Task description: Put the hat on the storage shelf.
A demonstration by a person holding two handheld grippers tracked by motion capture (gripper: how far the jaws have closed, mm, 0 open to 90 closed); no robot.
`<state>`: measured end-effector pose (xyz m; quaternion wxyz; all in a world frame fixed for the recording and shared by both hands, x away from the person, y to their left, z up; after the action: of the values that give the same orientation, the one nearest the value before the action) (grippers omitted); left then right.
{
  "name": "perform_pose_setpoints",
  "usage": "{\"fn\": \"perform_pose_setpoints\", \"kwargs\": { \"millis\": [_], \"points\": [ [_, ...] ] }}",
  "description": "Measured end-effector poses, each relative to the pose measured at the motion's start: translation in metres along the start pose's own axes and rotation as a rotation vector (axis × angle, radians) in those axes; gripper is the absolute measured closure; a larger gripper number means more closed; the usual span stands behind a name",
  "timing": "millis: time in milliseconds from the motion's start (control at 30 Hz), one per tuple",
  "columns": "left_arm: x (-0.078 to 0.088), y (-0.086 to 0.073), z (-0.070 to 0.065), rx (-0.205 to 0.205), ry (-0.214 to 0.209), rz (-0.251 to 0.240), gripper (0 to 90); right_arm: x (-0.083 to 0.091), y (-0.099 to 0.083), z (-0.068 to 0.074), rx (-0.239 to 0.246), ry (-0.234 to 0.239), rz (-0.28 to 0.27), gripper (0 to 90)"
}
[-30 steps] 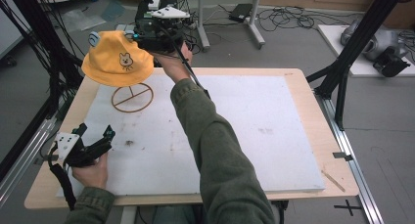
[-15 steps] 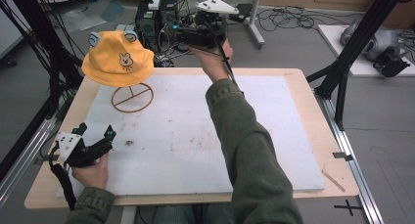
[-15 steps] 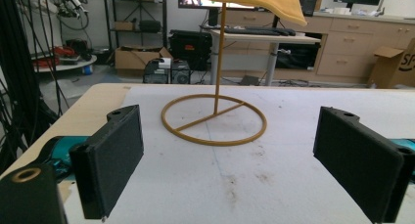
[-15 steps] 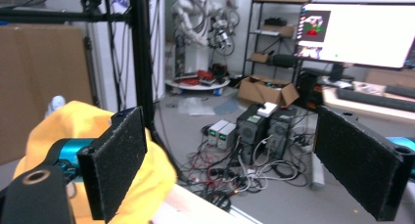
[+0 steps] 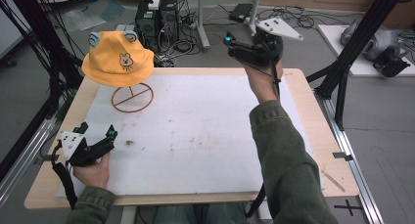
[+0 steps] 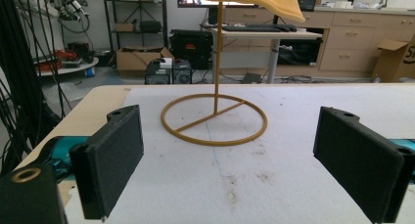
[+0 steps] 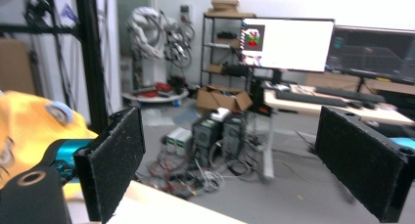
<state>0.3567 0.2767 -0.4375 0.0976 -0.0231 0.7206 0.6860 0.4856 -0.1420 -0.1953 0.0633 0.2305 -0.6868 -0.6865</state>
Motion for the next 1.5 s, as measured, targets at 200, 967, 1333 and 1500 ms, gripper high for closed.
{"fn": "perform_pose_setpoints", "kwargs": {
  "millis": [200, 967, 1333, 1500],
  "points": [
    [-0.001, 0.001, -0.003, -0.001, -0.005, 0.002, 11.6, 0.043, -0.006, -0.024, -0.007, -0.048, -0.022, 11.1],
    [0.000, 0.001, -0.002, -0.001, 0.022, -0.006, 11.6, 0.143, -0.105, -0.052, -0.018, -0.242, 0.016, 11.0],
    [0.000, 0.000, -0.004, -0.011, 0.016, -0.002, 11.6, 0.169, -0.161, -0.055, -0.053, -0.319, 0.056, 11.1],
    [0.001, -0.001, -0.003, -0.007, 0.017, 0.000, 11.6, 0.179, -0.180, -0.055, -0.044, -0.329, 0.071, 11.1]
  ]
}}
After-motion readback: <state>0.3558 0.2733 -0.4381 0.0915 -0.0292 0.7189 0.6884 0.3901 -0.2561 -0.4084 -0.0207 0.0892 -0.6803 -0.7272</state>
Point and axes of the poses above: each handheld gripper's, and its own axes: x roughly backward along the jaws, y roughly out of its top, z roughly to its left, the point moved 8 cm from there along -x, roughly forward along the jaws, and after that the axes turned 14 degrees about -z, right-handed, at the moved point
